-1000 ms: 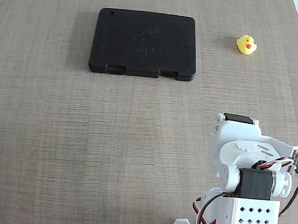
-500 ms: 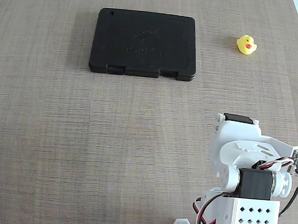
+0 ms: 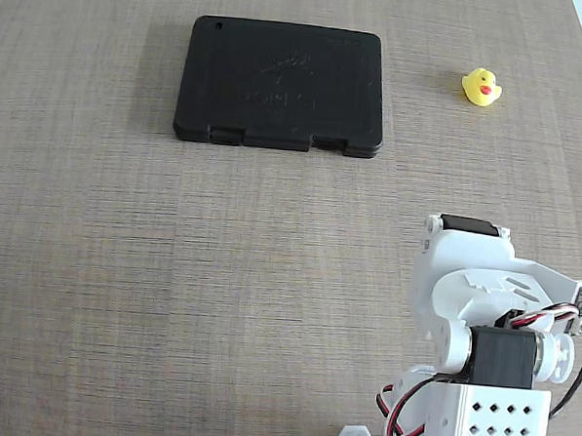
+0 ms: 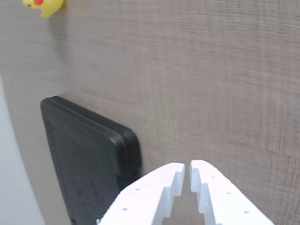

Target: Grasp a duck and put it on the black surface.

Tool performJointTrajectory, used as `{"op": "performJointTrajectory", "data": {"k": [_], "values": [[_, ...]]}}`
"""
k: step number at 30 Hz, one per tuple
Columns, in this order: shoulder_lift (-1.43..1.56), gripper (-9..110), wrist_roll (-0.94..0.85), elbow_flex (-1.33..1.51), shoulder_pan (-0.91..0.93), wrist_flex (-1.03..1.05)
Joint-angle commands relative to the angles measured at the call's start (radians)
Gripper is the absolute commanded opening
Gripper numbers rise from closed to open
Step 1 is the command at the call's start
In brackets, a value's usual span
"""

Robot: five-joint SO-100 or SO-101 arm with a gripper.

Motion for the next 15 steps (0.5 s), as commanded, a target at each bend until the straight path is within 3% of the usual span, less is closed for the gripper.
{"op": "performJointTrajectory", "data": {"k": [1,8,15], "values": [[-0.232,8,-0.006,-0.161,0.003,-0.058],[-0.752,26,0.005,-0.532,0.009,-0.195],[-1.31,26,0.0,-0.989,0.011,-0.229]]}}
